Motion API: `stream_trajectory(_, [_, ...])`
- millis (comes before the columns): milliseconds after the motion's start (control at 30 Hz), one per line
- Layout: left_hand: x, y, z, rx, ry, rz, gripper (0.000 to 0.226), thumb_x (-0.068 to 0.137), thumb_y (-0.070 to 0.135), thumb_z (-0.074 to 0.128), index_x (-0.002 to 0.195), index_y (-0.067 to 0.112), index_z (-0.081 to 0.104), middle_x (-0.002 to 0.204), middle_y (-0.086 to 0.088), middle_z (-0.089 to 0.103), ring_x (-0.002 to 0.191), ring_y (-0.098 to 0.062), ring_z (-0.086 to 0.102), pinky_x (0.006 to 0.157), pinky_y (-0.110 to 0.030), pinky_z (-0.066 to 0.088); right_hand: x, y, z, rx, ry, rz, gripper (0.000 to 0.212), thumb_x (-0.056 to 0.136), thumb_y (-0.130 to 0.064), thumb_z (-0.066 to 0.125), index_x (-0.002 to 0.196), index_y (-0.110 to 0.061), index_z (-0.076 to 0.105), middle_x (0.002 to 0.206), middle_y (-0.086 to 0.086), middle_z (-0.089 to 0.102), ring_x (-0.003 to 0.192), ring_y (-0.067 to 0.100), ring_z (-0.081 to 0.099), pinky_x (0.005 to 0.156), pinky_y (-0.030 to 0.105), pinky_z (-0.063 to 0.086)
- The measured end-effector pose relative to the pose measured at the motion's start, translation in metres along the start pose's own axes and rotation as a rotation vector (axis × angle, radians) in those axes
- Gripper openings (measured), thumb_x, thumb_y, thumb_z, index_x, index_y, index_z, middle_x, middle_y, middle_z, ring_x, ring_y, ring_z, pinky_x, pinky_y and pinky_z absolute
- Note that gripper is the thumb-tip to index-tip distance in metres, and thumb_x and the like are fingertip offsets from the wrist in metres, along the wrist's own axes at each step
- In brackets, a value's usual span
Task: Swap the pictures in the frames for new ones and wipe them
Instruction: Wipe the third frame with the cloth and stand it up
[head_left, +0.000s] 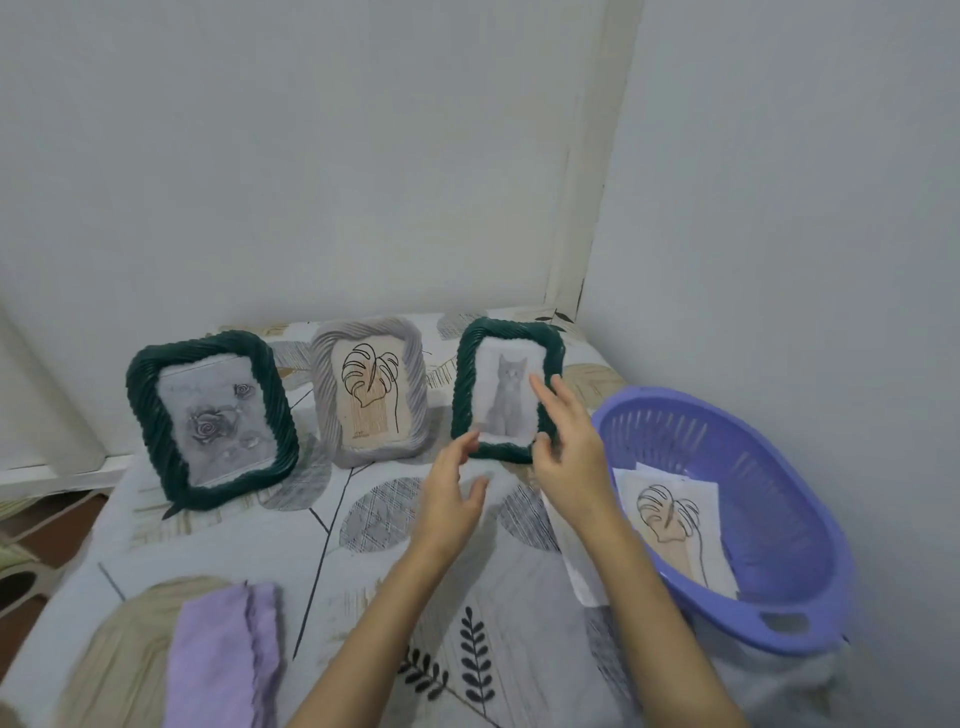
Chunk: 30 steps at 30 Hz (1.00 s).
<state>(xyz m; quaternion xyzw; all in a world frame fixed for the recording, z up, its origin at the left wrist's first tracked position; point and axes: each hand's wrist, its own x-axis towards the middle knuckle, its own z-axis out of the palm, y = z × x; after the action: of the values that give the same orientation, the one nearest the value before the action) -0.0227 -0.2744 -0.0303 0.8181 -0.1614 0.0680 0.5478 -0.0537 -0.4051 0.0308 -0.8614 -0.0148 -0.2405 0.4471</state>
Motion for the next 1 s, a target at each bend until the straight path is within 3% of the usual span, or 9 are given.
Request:
stream_trajectory(67, [-0.017,0.005,0.009,-0.002,-0.054,-0.053,0.051,0.089,0.009,0.057,0.136,0.019,0.04,0.128,-0.001,0.052,0.115,-0.013,0.048,0.095,-0.023,0.037,-0.02,0.001,-0.035,-0.054,-0.003,-0.032,0.057,0.089,0.004,0.046,0.136,-0.027,0.044,0.148,-0.002,0.032,0.13,0.001,0.028,0.101,0.008,0.026])
stream_trajectory(133, [-0.028,0.01,0.023,0.007,-0.153,-0.113,0.057,0.087,0.017,0.063,0.137,0.018,0.037,0.128,-0.005,0.05,0.117,-0.014,0.046,0.097,-0.025,0.037,-0.038,0.014,-0.076,-0.206,0.079,-0.006,0.054,0.087,0.0,0.053,0.133,-0.029,0.048,0.148,0.002,0.033,0.136,0.015,0.027,0.109,0.028,0.027])
stream_trajectory(233, [-0.036,0.019,0.046,0.112,-0.279,-0.197,0.071,0.079,0.029,0.072,0.138,0.02,0.035,0.131,-0.01,0.049,0.124,-0.024,0.042,0.104,-0.037,0.036,-0.054,0.042,-0.135,-0.584,0.155,0.263,0.053,0.085,-0.015,0.061,0.132,-0.036,0.047,0.155,0.008,0.018,0.142,0.034,0.01,0.113,0.051,0.018])
stream_trajectory(300, [-0.041,0.024,0.061,0.206,-0.307,-0.227,0.078,0.076,0.036,0.073,0.141,0.022,0.031,0.137,-0.008,0.046,0.127,-0.026,0.037,0.105,-0.038,0.032,-0.064,0.058,-0.161,-0.704,0.097,0.496,0.052,0.086,-0.026,0.062,0.133,-0.04,0.045,0.157,0.009,0.007,0.141,0.039,0.008,0.111,0.052,0.017])
stream_trajectory(367, [-0.046,0.03,0.074,0.308,-0.312,-0.256,0.086,0.075,0.045,0.071,0.144,0.026,0.024,0.141,-0.006,0.039,0.13,-0.028,0.031,0.105,-0.038,0.029,-0.075,0.074,-0.172,-0.638,0.061,0.607,0.052,0.086,-0.027,0.063,0.134,-0.037,0.046,0.156,0.013,0.004,0.138,0.04,0.019,0.109,0.049,0.024])
stream_trajectory(467, [-0.054,0.033,0.088,0.439,-0.272,-0.266,0.091,0.076,0.051,0.067,0.146,0.026,0.016,0.146,-0.006,0.028,0.133,-0.028,0.022,0.107,-0.038,0.022,-0.084,0.089,-0.175,-0.372,0.102,0.643,0.053,0.083,-0.004,0.06,0.133,-0.019,0.051,0.147,0.026,0.029,0.129,0.037,0.04,0.101,0.035,0.034])
stream_trajectory(567, [-0.058,0.035,0.097,0.468,-0.256,-0.236,0.085,0.078,0.043,0.067,0.145,0.027,0.018,0.147,-0.005,0.025,0.133,-0.026,0.02,0.108,-0.039,0.019,-0.085,0.091,-0.176,-0.244,0.181,0.714,0.048,0.082,0.008,0.047,0.128,-0.005,0.054,0.133,0.024,0.051,0.121,0.035,0.05,0.099,0.033,0.036])
stream_trajectory(867, [-0.048,0.046,0.102,0.381,-0.317,-0.322,0.084,0.077,0.023,0.071,0.145,0.028,0.021,0.138,-0.011,0.033,0.129,-0.03,0.03,0.106,-0.037,0.025,-0.086,0.101,-0.193,0.089,0.314,0.77,0.061,0.082,0.013,0.037,0.138,-0.01,0.044,0.137,0.008,0.049,0.121,0.024,0.05,0.106,0.037,0.038])
stream_trajectory(1000, [-0.051,0.045,0.106,0.222,-0.299,-0.297,0.082,0.075,0.004,0.067,0.143,0.027,0.028,0.135,-0.011,0.033,0.127,-0.028,0.036,0.107,-0.03,0.027,-0.086,0.101,-0.201,0.19,0.346,0.782,0.063,0.084,0.014,0.038,0.142,-0.009,0.036,0.139,0.004,0.046,0.108,0.017,0.049,0.097,0.033,0.041])
